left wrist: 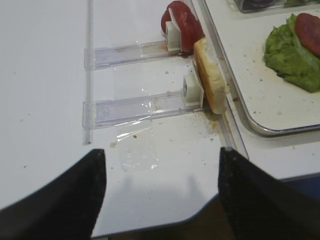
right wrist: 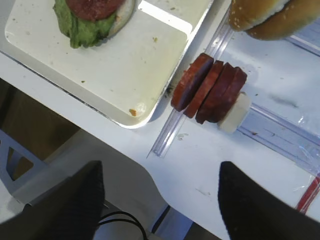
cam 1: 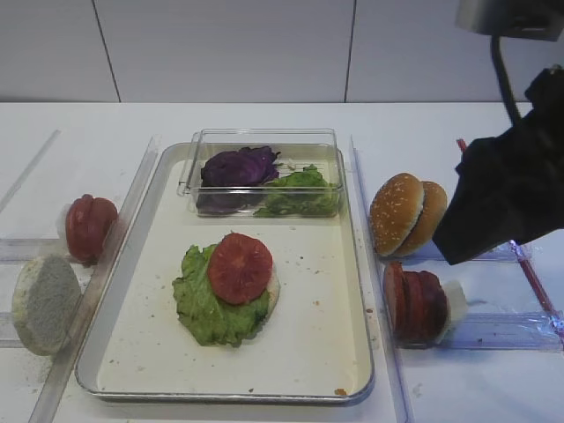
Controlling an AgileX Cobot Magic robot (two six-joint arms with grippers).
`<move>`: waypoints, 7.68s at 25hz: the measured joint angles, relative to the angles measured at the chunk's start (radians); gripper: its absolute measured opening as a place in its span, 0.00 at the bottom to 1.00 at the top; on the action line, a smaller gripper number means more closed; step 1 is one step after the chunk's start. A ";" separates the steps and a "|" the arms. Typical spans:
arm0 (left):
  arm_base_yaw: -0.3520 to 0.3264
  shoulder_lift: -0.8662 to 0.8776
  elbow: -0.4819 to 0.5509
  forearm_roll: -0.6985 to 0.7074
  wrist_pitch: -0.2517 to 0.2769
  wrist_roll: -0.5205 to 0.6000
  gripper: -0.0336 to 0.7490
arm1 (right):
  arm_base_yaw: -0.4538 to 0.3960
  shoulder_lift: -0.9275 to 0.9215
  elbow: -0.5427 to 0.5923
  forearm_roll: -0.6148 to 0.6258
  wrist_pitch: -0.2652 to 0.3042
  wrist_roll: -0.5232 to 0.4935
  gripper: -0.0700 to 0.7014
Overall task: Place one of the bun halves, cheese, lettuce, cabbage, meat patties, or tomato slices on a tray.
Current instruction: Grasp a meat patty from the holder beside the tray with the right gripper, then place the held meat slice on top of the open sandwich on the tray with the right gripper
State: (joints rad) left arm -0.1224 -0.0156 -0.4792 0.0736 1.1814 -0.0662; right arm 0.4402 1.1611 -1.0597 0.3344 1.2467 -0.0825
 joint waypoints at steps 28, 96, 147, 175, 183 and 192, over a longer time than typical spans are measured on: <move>0.000 0.000 0.000 0.000 0.000 0.000 0.60 | 0.119 0.213 -0.037 -0.068 -0.008 0.209 0.74; 0.000 0.000 0.000 0.000 0.000 0.000 0.60 | 0.120 0.492 -0.123 -0.165 -0.108 0.401 0.47; 0.000 0.000 0.000 0.000 0.000 0.000 0.60 | 0.120 0.481 -0.236 -0.108 -0.031 0.278 0.20; 0.000 0.000 0.000 0.000 0.000 0.000 0.60 | 0.120 0.481 -0.185 0.127 -0.265 0.082 0.20; 0.000 0.000 0.000 0.000 0.000 0.000 0.60 | 0.120 0.481 -0.185 0.197 -0.287 0.038 0.20; 0.000 0.000 0.000 0.000 0.000 0.000 0.60 | 0.120 0.477 -0.157 0.298 -0.307 -0.038 0.20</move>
State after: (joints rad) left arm -0.1224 -0.0156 -0.4792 0.0736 1.1814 -0.0662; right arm 0.5605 1.6382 -1.2164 0.6326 0.9399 -0.1203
